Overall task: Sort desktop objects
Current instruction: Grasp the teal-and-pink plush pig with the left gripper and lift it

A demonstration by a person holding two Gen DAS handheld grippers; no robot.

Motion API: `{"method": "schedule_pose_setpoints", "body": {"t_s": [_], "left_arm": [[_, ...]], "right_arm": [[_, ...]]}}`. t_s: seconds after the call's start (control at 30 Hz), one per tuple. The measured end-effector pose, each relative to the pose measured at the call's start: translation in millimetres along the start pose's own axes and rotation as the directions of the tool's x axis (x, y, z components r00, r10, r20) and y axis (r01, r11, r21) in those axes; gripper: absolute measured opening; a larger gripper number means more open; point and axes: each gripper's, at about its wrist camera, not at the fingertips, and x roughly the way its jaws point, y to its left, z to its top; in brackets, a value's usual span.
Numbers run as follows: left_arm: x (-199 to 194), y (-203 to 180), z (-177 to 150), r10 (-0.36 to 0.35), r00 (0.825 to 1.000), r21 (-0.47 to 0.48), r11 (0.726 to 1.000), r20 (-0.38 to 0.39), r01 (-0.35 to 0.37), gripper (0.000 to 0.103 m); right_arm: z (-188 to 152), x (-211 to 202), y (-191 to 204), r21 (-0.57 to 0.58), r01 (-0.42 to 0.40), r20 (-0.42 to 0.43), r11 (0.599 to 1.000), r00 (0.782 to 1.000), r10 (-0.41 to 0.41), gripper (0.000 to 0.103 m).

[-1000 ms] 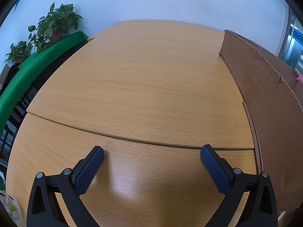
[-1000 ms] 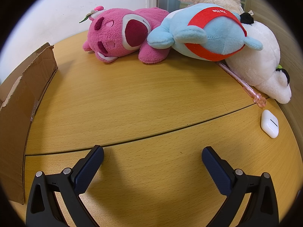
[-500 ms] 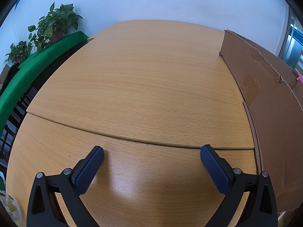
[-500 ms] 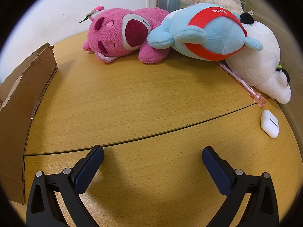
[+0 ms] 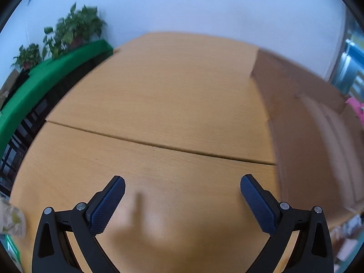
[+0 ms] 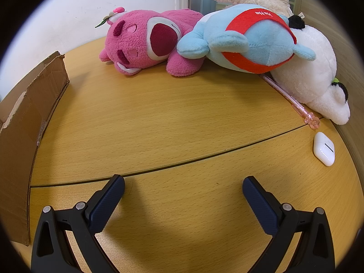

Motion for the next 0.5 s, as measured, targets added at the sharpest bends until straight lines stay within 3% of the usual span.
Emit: {"method": "schedule_pose_setpoints", "body": {"t_s": [0.1,0.2,0.23,0.3,0.37,0.5], "left_arm": [[-62,-23,-11,0.065,0.992,0.042,0.997,0.113,-0.070,0.103],[-126,-49,-31,0.104,0.963,0.056,0.991,0.250,-0.121,0.103],[-143,-57,-38,0.071,0.956,0.055,0.994,0.285,-0.090,0.103],[-165,-71,-47,-0.080,0.959,0.096,0.994,0.273,0.056,0.103],[-173,-85,-54,-0.213,0.953,0.104,0.975,0.214,0.195,0.103],[-163,-108,-65,-0.353,0.932,0.101,0.934,0.086,0.344,0.103]], "right_arm": [[0,0,0,0.000,0.000,0.000,1.000,1.000,0.000,0.103],[0,0,0,0.000,0.000,0.000,1.000,1.000,0.000,0.103],[0,0,0,0.000,0.000,0.000,1.000,1.000,0.000,0.103],[0,0,0,0.000,0.000,0.000,1.000,1.000,0.000,0.103],[0,0,0,0.000,0.000,0.000,1.000,1.000,0.000,0.103],[0,-1,1,0.002,0.005,-0.009,1.000,1.000,-0.005,0.103]]}}
